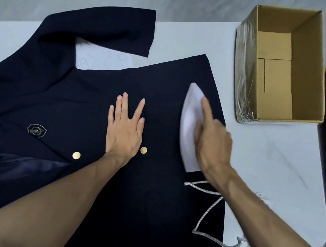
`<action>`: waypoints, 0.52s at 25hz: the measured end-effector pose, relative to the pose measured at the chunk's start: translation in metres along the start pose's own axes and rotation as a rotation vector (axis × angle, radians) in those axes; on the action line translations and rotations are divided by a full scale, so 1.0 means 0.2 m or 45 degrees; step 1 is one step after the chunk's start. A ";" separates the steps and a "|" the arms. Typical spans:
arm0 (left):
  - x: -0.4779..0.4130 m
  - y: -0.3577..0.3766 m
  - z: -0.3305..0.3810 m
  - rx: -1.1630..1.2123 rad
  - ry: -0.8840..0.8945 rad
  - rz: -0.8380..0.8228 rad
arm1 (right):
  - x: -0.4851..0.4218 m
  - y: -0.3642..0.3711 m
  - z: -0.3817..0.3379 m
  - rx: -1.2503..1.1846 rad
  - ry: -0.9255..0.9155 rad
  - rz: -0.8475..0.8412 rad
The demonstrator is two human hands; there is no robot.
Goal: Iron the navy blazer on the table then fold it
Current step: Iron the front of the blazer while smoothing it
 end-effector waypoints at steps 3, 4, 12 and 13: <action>0.00 -0.01 -0.01 0.093 -0.051 -0.002 | 0.19 0.16 -0.19 0.118 -0.119 -0.102; 0.00 -0.01 -0.01 0.121 -0.069 0.002 | 0.23 0.20 -0.23 0.157 -0.128 -0.100; 0.00 0.01 -0.02 0.069 -0.057 0.011 | 0.07 0.11 -0.02 0.148 -0.056 -0.003; 0.00 0.01 -0.01 0.079 -0.053 0.014 | 0.04 0.08 0.02 0.140 -0.030 0.002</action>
Point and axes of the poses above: each hand's wrist, its own x-axis away from the middle knuckle, its own y-axis out of the palm, z = x × y, the point moved 6 cm from there along -x, towards the middle knuckle, and after that the axes turned 2 degrees about z, right-handed, at the moved point
